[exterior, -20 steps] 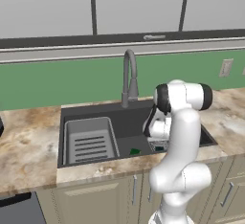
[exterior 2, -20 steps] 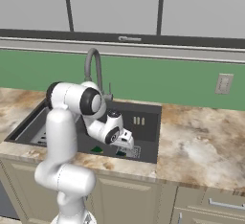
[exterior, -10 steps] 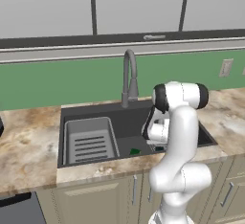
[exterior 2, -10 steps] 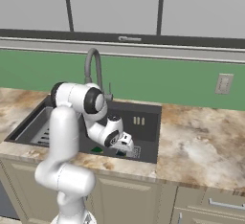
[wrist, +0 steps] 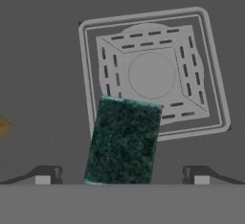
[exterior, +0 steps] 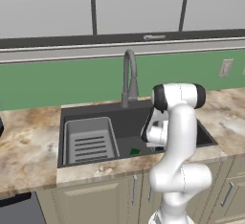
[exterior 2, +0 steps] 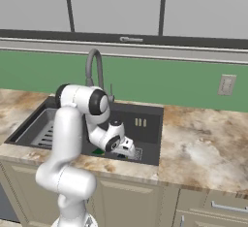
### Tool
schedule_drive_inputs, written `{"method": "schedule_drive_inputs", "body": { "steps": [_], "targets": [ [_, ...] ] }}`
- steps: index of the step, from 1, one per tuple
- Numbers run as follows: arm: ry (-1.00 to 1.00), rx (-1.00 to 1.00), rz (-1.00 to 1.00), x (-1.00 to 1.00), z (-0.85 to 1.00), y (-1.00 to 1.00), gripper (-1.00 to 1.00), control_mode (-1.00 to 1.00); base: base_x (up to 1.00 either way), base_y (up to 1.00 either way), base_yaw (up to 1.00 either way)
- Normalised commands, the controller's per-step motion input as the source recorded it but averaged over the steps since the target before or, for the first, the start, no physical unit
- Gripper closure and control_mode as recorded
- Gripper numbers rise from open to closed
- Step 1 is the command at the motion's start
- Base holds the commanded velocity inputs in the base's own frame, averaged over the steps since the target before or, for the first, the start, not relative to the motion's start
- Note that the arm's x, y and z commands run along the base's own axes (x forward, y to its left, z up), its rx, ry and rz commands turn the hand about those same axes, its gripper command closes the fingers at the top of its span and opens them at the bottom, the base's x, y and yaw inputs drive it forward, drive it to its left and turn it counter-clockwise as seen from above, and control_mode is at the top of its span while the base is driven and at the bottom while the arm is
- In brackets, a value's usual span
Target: Pick up the sponge and sponge from the sink, and place them back in the cabinet, and close the cabinet doors.
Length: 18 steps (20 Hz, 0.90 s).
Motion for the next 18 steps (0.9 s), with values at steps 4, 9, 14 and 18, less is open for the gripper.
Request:
{"method": "schedule_drive_inputs", "body": {
  "steps": [4, 9, 14, 18],
  "targets": [
    [0.01, 0.00, 0.00, 0.00, -0.17, 0.00, -1.00, -1.00, 0.00, 0.00, 0.00],
    [0.01, 0.00, 0.00, 0.00, -0.16, 0.00, -1.00, -1.00, 0.00, 0.00, 0.00],
    [0.01, 0.00, 0.00, 0.00, -0.13, 0.00, -1.00, -1.00, 0.00, 0.00, 0.00],
    [0.01, 0.00, 0.00, 0.01, -0.18, 0.00, -1.00, -1.00, 0.00, 0.00, 0.00]
  ]
}}
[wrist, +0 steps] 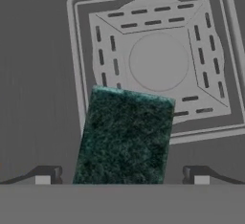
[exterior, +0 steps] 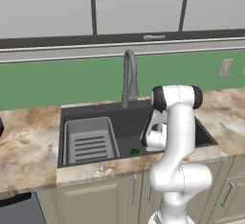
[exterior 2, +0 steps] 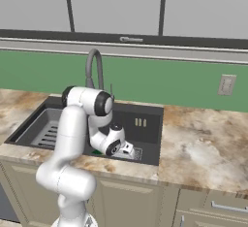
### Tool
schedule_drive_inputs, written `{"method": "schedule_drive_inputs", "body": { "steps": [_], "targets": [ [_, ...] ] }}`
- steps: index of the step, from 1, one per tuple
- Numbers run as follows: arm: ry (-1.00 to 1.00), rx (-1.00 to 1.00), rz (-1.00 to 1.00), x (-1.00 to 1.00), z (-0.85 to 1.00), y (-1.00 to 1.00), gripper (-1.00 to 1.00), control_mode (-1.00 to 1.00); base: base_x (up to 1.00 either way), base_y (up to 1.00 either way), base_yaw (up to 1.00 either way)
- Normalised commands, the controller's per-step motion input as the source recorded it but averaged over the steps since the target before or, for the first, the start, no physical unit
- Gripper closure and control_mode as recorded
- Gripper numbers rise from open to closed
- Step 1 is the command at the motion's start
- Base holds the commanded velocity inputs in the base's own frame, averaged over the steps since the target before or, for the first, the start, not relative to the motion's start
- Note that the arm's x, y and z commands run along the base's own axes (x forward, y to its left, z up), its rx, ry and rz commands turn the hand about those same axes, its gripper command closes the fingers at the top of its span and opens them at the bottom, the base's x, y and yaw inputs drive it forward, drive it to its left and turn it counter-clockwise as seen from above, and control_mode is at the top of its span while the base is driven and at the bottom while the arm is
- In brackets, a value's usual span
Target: Pick up the sponge and sponge from the sink, and place them back in the cabinet, and close the cabinet doors.
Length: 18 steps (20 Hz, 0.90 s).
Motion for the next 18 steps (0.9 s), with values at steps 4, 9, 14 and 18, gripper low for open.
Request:
{"method": "schedule_drive_inputs", "body": {
  "steps": [4, 9, 14, 18],
  "targets": [
    [0.01, 0.00, 0.00, 0.00, -0.06, 0.00, -1.00, -1.00, 0.00, 0.00, 0.00],
    [0.02, 0.00, 0.00, 0.01, 0.00, 0.00, -1.00, -1.00, 0.00, 0.00, 0.00],
    [0.04, 0.00, 0.00, 0.02, 0.00, 0.00, -1.00, -1.00, 0.00, 0.00, 0.00],
    [0.04, 0.00, 0.00, 0.02, 0.00, 0.00, -1.00, -1.00, 0.00, 0.00, 0.00]
  ]
}}
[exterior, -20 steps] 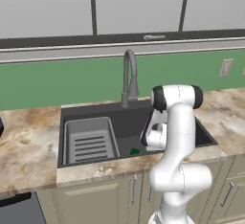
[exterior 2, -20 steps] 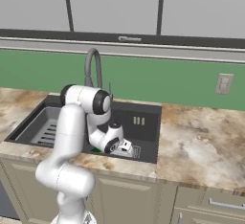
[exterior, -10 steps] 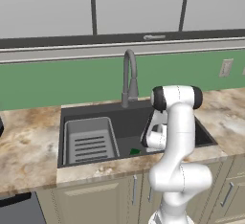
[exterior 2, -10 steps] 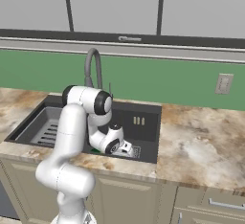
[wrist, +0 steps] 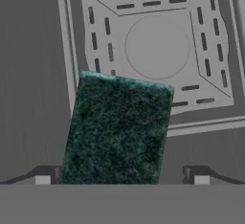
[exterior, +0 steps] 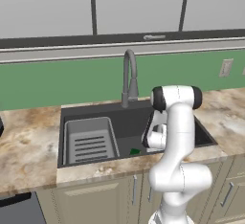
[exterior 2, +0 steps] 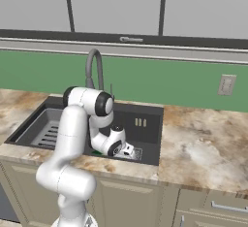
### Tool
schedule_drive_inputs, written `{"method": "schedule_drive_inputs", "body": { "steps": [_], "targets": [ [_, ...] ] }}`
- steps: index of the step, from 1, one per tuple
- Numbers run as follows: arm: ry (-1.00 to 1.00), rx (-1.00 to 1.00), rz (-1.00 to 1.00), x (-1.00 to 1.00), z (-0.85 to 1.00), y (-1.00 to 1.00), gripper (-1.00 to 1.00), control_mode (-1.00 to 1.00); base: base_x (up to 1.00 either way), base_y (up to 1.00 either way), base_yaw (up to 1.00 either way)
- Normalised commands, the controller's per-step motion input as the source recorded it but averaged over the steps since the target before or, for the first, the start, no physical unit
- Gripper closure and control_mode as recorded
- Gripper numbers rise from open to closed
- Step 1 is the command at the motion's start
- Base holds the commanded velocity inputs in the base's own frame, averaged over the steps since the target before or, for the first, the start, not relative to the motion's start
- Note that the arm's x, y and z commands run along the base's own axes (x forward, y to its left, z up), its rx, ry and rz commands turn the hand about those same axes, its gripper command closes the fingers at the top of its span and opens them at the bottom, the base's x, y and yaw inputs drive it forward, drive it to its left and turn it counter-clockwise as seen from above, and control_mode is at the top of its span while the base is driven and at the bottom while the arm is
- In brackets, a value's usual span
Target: Pick up the sponge and sponge from the sink, and place them back in the cabinet, and close the cabinet doors.
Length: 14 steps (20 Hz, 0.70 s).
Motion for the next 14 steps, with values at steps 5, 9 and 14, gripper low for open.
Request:
{"method": "schedule_drive_inputs", "body": {
  "steps": [5, 9, 14],
  "targets": [
    [0.02, 0.00, 0.00, 0.04, 0.00, 0.04, -1.00, -1.00, 0.00, 0.00, 0.00],
    [0.00, 0.00, 0.00, 0.01, 0.00, 0.11, -1.00, -1.00, 0.00, 0.00, 0.00],
    [0.00, 0.00, 0.00, 0.01, 0.00, 0.08, -1.00, -1.00, 0.00, 0.00, 0.00]
  ]
}}
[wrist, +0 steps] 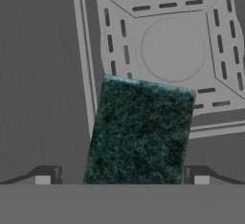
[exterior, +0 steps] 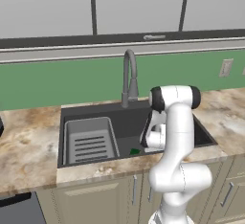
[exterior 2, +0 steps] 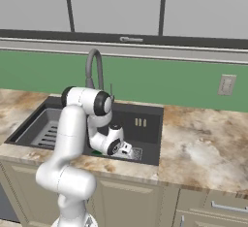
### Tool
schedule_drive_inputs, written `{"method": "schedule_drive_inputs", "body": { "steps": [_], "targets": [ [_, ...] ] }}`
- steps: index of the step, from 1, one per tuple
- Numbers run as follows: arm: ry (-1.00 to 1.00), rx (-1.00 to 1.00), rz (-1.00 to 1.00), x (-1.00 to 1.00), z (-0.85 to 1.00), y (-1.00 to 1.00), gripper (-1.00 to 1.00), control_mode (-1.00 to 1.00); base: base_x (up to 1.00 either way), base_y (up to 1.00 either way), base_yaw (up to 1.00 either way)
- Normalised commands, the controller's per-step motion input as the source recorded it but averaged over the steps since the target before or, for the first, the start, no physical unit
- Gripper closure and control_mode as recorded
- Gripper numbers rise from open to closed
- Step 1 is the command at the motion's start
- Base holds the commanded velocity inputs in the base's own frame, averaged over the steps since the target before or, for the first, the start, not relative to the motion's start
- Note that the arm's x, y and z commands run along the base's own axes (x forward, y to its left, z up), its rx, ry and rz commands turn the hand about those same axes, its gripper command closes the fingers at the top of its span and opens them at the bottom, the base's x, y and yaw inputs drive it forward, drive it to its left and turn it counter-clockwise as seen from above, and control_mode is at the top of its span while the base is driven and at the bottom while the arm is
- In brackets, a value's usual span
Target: Pick up the sponge and sponge from the sink, and place them back in the cabinet, and close the cabinet doors.
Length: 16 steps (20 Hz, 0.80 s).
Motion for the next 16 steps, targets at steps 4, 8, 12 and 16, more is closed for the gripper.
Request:
{"method": "schedule_drive_inputs", "body": {
  "steps": [4, 8, 12, 16],
  "targets": [
    [0.00, 0.00, 0.00, 0.14, 0.00, 0.00, -1.00, -1.00, 0.00, 0.00, 0.00],
    [0.00, 0.00, 0.00, 0.24, 0.00, 0.00, -1.00, -1.00, 0.00, 0.00, 0.00],
    [0.00, 0.00, 0.00, 0.24, 0.00, 0.00, -1.00, -1.00, 0.00, 0.00, 0.00],
    [0.00, 0.00, 0.00, 0.11, -0.06, 0.00, -1.00, -1.00, 0.00, 0.00, 0.00]
  ]
}}
